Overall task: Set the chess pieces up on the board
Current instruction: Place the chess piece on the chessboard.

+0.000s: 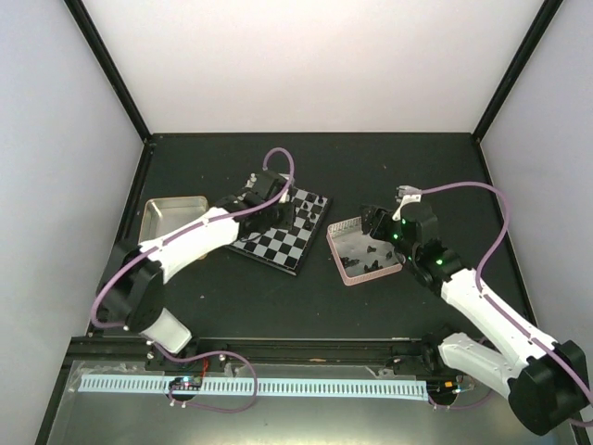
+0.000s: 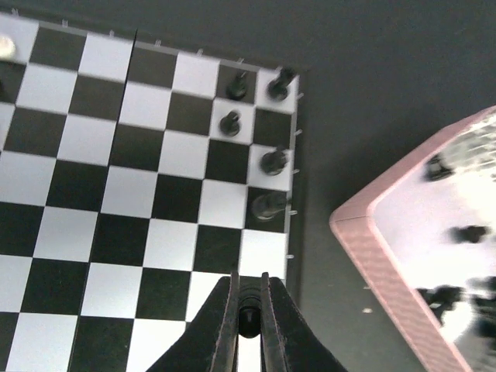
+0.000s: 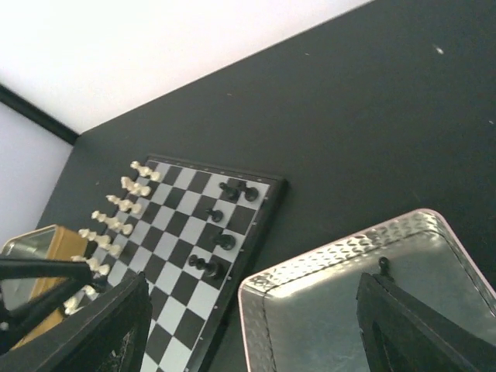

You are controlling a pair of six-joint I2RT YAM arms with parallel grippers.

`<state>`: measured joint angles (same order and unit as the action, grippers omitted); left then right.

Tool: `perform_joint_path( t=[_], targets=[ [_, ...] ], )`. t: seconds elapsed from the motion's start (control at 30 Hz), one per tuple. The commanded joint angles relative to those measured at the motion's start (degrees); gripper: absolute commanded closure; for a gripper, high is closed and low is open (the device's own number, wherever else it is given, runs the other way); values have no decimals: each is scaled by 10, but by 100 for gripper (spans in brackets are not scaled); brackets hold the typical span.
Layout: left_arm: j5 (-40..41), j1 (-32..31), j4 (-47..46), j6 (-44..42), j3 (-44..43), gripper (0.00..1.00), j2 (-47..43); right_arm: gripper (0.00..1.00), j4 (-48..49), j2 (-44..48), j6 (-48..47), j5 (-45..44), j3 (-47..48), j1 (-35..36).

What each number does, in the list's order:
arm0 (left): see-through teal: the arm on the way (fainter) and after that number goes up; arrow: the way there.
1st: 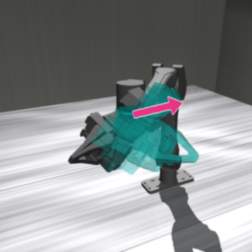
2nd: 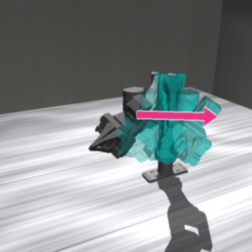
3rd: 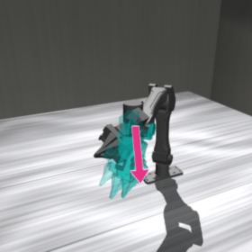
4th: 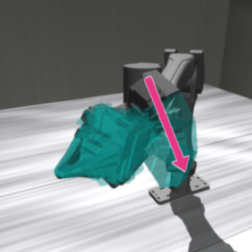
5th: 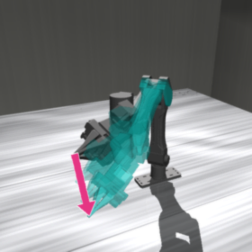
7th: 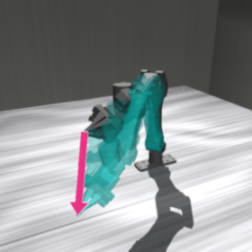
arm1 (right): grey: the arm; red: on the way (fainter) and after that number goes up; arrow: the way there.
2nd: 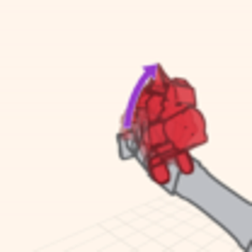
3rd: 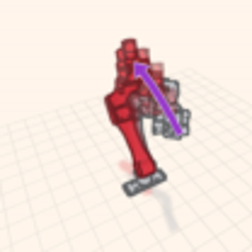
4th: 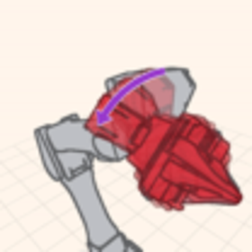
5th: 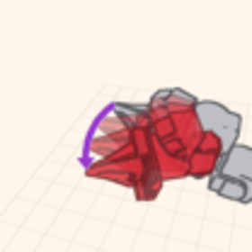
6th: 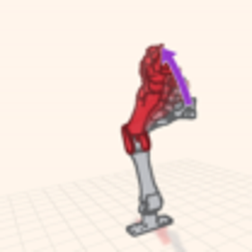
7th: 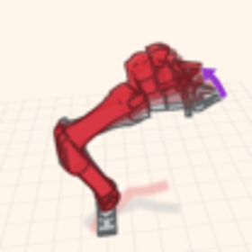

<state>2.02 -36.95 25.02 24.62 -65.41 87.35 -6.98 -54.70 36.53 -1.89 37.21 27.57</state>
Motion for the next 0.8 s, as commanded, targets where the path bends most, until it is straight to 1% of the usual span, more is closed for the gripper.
perform_joint_path(
  t=[0.0, 0.1, 0.2, 0.5, 0.77],
  targets=[
    [46, -3, -15, -15, -35, 98, 69, 27, -12, -16, 53, -58, 1, 0],
    [48, -3, -21, -14, -59, 98, 120, 27, -15, -27, 56, -54, 3, -1],
    [45, -3, -32, -24, -76, 98, 151, 27, -17, -35, 57, -50, 4, -1],
    [26, -3, -59, -46, -114, 98, 217, 27, -21, -56, 57, -47, 8, -2],
    [61, -1, -59, -50, -141, 99, 254, 27, -28, -64, 55, -43, 15, -3]
  ],
)
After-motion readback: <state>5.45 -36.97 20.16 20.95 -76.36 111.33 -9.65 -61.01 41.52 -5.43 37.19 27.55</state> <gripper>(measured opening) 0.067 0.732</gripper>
